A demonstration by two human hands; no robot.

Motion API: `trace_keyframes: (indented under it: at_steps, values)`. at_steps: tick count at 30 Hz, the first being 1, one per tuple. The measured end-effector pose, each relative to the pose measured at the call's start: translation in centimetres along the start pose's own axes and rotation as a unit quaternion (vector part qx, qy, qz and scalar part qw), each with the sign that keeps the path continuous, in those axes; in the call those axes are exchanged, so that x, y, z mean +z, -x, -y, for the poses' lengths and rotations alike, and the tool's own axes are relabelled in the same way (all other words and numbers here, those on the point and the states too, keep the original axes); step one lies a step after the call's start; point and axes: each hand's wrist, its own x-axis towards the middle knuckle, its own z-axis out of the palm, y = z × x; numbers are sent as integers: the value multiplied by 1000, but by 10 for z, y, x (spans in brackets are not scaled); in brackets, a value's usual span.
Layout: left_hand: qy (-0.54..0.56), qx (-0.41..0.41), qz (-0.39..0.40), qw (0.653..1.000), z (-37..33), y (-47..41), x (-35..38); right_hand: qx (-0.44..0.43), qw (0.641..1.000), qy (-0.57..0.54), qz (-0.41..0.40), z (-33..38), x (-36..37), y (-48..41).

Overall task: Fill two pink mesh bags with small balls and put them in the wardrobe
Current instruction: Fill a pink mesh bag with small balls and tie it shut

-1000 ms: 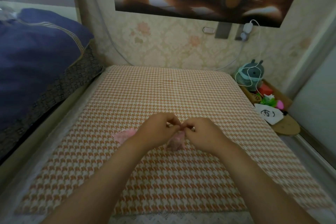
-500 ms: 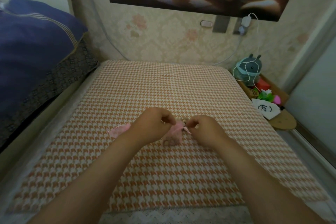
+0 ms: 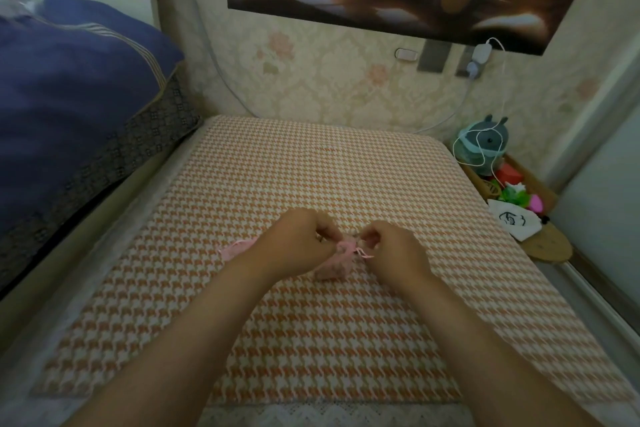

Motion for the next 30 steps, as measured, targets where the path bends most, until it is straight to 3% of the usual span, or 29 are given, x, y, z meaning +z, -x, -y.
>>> trace_keyframes:
  at_steps: [4,8,13,18,20,24,27,30]
  values:
    - [-12,-7,18,1000,4,1,2,-21,987,-139,-75,18,-28,-4]
    - [-7,-18,9,1000,7,-4,3,-67,964,-248,-66,38,-50,5]
    - [-1,-10,7,1000,7,-4,5,-140,974,-179,1,45,-36,15]
    - [10,-10,22,1000,11,-3,3,-203,978,-48,19,46,-32,14]
    - [6,-11,19,1000,12,-3,2,-214,975,-51,20,45,-30,12]
    - [0,-22,8,1000,12,-4,2,-152,976,-151,-40,37,-38,3]
    - [-11,-14,9,1000,11,-4,3,-101,985,-122,-66,15,-37,-6]
    - [-19,-28,5,999,9,-4,6,-46,996,-69,-28,-6,-25,-8]
